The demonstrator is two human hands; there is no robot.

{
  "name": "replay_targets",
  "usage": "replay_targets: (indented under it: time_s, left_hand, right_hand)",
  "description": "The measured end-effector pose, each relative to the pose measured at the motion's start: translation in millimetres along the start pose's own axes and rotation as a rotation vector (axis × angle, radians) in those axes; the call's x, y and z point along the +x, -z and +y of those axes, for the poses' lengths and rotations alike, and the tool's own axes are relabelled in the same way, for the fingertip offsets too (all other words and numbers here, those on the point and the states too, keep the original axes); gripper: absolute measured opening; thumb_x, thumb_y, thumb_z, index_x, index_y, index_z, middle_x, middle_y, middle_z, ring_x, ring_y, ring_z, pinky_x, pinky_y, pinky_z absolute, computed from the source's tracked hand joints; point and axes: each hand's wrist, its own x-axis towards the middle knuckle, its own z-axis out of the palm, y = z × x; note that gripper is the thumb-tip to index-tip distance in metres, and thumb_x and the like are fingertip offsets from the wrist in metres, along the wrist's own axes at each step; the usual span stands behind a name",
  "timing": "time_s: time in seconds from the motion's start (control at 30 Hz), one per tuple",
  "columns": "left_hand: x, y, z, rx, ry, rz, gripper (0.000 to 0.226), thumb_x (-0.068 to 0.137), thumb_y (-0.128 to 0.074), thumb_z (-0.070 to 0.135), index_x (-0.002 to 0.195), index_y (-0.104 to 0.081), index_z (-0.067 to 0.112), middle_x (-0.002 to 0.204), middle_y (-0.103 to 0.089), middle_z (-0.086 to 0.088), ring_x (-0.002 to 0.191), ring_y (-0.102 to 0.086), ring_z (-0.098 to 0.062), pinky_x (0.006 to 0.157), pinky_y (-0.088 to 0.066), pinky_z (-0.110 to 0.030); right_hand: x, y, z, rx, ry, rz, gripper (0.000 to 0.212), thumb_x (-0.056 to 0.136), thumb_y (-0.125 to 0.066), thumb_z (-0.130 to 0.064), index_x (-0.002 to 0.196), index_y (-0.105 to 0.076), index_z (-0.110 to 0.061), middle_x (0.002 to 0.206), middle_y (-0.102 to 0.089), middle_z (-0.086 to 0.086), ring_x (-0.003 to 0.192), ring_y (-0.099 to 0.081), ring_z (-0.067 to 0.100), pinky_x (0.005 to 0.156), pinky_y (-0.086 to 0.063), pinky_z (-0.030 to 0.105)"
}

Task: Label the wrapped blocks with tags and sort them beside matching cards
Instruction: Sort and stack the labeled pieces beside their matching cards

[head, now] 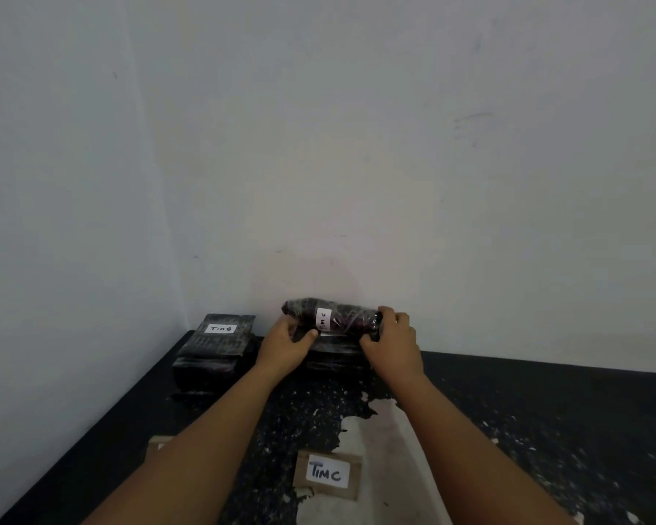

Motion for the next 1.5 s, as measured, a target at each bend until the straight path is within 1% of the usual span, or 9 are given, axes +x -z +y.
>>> replay_targets:
  time_s: [0.07,0.23,0.43,0.57,0.7,1.1,1.23,1.37,1.5]
  left_hand:
    - [-3.9,0.9,3.1,-0.001,0.0,-0.001,0.04,0.099,-0.076,0.044,0.128,-0.064,0.02,0.13,-0.068,0.001,0.127,-0.063,-0.02,0.096,-0.046,-0.028]
    - [-1.9,1.8,6.9,0.002,-0.025,0.024,0.052,0.097,-0.078,0.043,0.139,-0.061,0.016,0.14,-0.066,-0.004,0.131,-0.063,-0.024,0.099,-0.047,-0.028]
    - [9.8,-4.4,6.1,-0.003,0.028,0.066,0.077,0.095,-0.078,0.052,0.154,-0.042,0.017,0.153,-0.045,-0.014,0.137,-0.054,-0.032,0.113,-0.047,-0.04]
    - [10.5,-9.4,8.8,0.001,0.026,0.064,0.082,0.095,-0.078,0.05,0.158,-0.038,0.016,0.155,-0.041,-0.013,0.137,-0.055,-0.03,0.111,-0.046,-0.036]
    - [4.5,-12.3,9.2,0.003,0.031,0.074,0.087,0.096,-0.077,0.05,0.162,-0.033,0.015,0.158,-0.038,-0.014,0.14,-0.054,-0.03,0.111,-0.046,-0.035]
    - [-2.4,-10.5,11.6,0.058,0.05,0.089,0.092,0.095,-0.076,0.055,0.164,-0.03,0.018,0.161,-0.038,-0.015,0.144,-0.05,-0.035,0.115,-0.046,-0.043]
    - [-3.3,-7.2,12.7,0.061,0.059,0.08,0.092,0.095,-0.076,0.055,0.165,-0.029,0.018,0.16,-0.038,-0.015,0.143,-0.05,-0.035,0.114,-0.046,-0.042]
    - [-3.0,-5.0,12.3,0.037,0.049,0.078,0.094,0.094,-0.078,0.055,0.165,-0.029,0.019,0.161,-0.04,-0.016,0.145,-0.049,-0.034,0.117,-0.046,-0.043]
    - [-4.7,-4.0,13.3,-0.028,0.048,0.051,0.096,0.094,-0.081,0.047,0.168,-0.028,0.015,0.165,-0.045,-0.015,0.149,-0.051,-0.03,0.119,-0.045,-0.041]
  right_hand:
    - [-0.7,0.8,1.3,-0.003,0.016,0.006,0.055,0.105,-0.064,-0.028,0.157,-0.045,-0.023,0.137,-0.054,0.012,0.12,-0.06,0.034,0.094,-0.06,0.053]
    - [6.3,-0.4,1.2,0.034,0.027,0.091,0.045,0.111,-0.059,-0.027,0.155,-0.05,-0.02,0.133,-0.06,0.013,0.117,-0.062,0.033,0.092,-0.059,0.051]
    - [17.1,1.3,-0.9,0.172,-0.065,0.176,0.023,0.114,-0.052,-0.027,0.136,-0.052,-0.019,0.122,-0.067,0.01,0.099,-0.069,0.028,0.078,-0.06,0.045]
    - [20.5,-1.2,3.4,0.189,-0.076,0.137,0.038,0.116,-0.048,-0.037,0.146,-0.058,-0.016,0.136,-0.068,0.013,0.117,-0.069,0.032,0.091,-0.059,0.045]
    - [17.1,-4.6,9.2,0.216,-0.083,0.117,0.05,0.115,-0.045,-0.048,0.155,-0.053,-0.018,0.147,-0.065,0.011,0.131,-0.065,0.031,0.103,-0.058,0.049]
    - [7.5,0.6,9.7,0.255,-0.054,0.116,0.053,0.114,-0.048,-0.05,0.155,-0.053,-0.016,0.146,-0.065,0.011,0.131,-0.064,0.03,0.104,-0.057,0.047]
    - [6.1,4.4,8.0,0.247,-0.053,0.112,0.054,0.113,-0.05,-0.05,0.156,-0.052,-0.016,0.148,-0.064,0.012,0.133,-0.063,0.03,0.106,-0.057,0.048]
    - [2.8,8.0,5.9,0.218,-0.026,0.063,0.061,0.106,-0.065,-0.05,0.157,-0.049,-0.019,0.149,-0.061,0.009,0.133,-0.062,0.029,0.103,-0.057,0.046]
    - [2.2,6.0,7.5,0.2,0.025,-0.015,0.067,0.101,-0.077,-0.031,0.159,-0.046,-0.022,0.148,-0.058,0.011,0.131,-0.063,0.028,0.104,-0.056,0.043]
